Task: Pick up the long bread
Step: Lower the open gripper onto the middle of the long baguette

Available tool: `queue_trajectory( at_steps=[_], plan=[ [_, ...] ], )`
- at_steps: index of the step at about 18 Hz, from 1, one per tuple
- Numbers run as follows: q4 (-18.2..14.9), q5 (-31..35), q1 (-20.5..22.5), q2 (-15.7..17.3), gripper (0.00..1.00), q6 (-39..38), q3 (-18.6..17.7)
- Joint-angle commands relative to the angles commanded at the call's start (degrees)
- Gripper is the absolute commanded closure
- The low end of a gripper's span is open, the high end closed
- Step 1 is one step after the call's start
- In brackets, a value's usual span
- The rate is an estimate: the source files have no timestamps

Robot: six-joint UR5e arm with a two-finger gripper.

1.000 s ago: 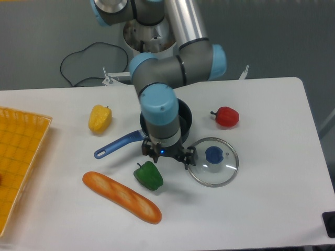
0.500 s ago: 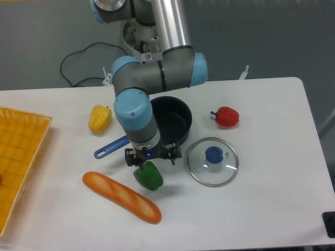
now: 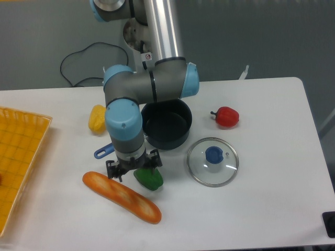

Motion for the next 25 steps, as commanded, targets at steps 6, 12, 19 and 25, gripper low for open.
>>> queue_trajectory(
  at_steps=[6, 12, 19, 25],
  plan=[
    [0.0, -2.5, -0.2, -1.1, 0.00, -2.5, 0.4],
    [0.5, -2.1, -1.2, -3.6, 0.00, -10.7, 2.3],
    [1.3, -1.1, -1.8, -5.4, 0.00, -17.2, 2.3],
    [1.8, -0.1, -2.2, -6.2, 0.00, -17.5, 2.3]
  ],
)
